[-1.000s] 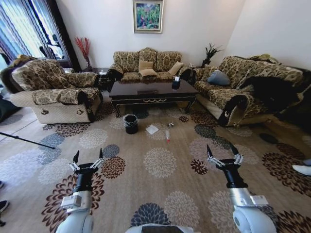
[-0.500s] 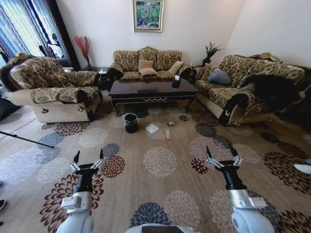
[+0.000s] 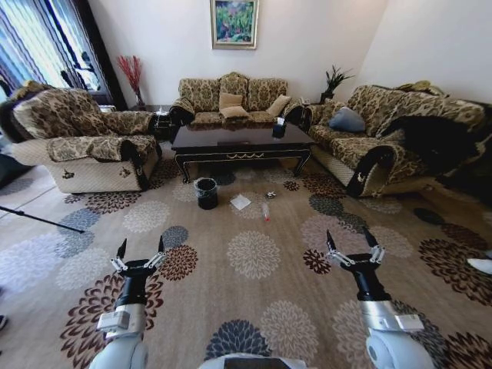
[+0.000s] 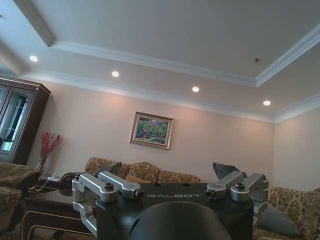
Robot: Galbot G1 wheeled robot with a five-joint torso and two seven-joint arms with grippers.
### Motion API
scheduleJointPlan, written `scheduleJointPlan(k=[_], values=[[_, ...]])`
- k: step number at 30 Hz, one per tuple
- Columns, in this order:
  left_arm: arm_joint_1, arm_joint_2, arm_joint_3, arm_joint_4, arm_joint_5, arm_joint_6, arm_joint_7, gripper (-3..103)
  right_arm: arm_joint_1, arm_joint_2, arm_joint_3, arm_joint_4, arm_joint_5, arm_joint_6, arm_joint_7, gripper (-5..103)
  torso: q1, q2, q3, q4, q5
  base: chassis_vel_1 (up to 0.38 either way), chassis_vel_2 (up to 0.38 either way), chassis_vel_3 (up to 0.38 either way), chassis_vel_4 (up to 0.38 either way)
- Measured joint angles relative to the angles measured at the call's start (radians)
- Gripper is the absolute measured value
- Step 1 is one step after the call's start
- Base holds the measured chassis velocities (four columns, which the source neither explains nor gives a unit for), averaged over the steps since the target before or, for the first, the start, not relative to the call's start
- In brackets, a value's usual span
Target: Move to the front of the table and pick up the trash from the floor, then place it into the trash bin.
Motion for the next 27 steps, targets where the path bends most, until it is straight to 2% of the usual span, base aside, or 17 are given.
scheduleJointPlan(k=[5,11,16,19,20,24,27], values=[[0.007,0.000,-0.002,-0.022,0.000,0.000,0.002,100,-0.002,0.000,0.008,0.014,0.001,0.000,0.003,100,-0.010,-0.022,-0.012,0.0000,0.0000,0.000,0.000,0.000,0.000],[0.018,0.003,-0.013,-0.082,-0.019,0.022,0.007,100,-0.007,-0.004,0.012,0.052,0.029,-0.016,0.048,100,-0.021,-0.050,-0.029,0.0000,0.0000,0.000,0.000,0.000,0.000],[0.025,0.007,-0.020,-0.100,-0.024,0.053,0.014,100,-0.020,-0.013,0.025,0.091,0.023,-0.106,0.058,100,-0.030,-0.070,-0.041,-0.0001,0.0001,0.000,0.000,0.000,0.000],[0.028,0.010,-0.025,-0.102,-0.021,0.066,0.018,100,-0.036,-0.023,0.036,0.132,-0.011,-0.209,0.060,100,-0.037,-0.088,-0.051,0.0000,0.0000,0.000,0.000,0.000,0.000],[0.028,0.010,-0.025,-0.102,-0.021,0.066,0.018,100,-0.036,-0.023,0.036,0.132,-0.011,-0.209,0.060,100,-0.037,-0.088,-0.051,0.0000,0.0000,0.000,0.000,0.000,0.000],[0.033,0.009,-0.022,-0.102,-0.010,0.066,0.025,100,-0.056,-0.035,0.036,0.171,-0.027,-0.324,0.060,100,-0.046,-0.109,-0.063,-0.0001,0.0000,0.000,0.000,0.000,0.000],[0.033,0.008,-0.020,-0.102,-0.004,0.065,0.028,100,-0.058,-0.041,0.039,0.173,-0.040,-0.340,0.059,100,-0.050,-0.120,-0.070,0.0000,0.0000,0.000,0.000,0.000,0.000]])
